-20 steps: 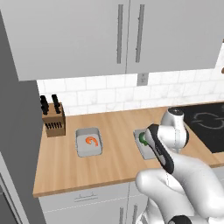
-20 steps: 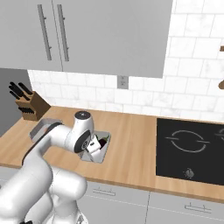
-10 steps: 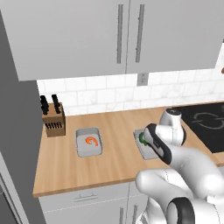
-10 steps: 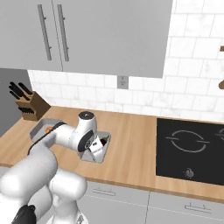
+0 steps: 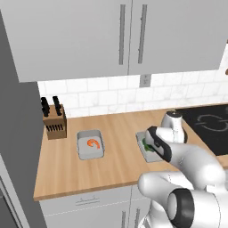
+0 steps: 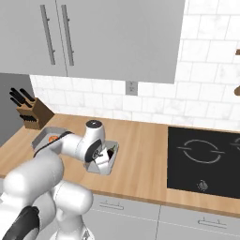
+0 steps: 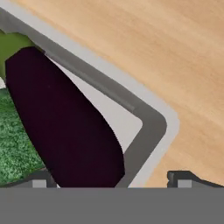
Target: Take the meat container that has the shrimp and place it on the second highest rack of the freezer. Then take the vegetable container that has the broccoli and eggplant and place it on the highest rack of the freezer.
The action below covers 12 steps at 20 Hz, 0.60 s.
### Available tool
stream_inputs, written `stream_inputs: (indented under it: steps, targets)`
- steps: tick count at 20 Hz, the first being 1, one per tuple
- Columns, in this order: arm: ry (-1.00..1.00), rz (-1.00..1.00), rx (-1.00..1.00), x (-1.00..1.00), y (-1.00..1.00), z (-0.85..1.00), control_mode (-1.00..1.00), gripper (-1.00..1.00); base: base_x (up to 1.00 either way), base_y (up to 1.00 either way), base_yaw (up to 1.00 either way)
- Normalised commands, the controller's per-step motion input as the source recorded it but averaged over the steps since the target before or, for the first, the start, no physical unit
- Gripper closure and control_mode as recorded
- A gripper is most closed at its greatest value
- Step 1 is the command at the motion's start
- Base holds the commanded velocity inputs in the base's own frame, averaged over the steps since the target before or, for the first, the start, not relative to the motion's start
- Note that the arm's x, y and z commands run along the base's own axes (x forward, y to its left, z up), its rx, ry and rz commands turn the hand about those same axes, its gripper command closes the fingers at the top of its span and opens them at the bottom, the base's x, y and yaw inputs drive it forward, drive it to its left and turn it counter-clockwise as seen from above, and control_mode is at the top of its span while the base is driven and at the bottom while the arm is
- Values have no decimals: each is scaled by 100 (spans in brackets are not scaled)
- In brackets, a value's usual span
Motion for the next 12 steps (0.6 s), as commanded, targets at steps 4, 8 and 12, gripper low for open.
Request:
stream_inputs:
  steps: [4, 8, 12]
  targets:
    - [0, -15, 0, 0, 0, -29, -100, -100, 0, 0, 0]
    - [0, -10, 0, 0, 0, -36, -100, -100, 0, 0, 0]
    - [0, -7, 0, 7, 10, -28, -100, 100, 0, 0, 0]
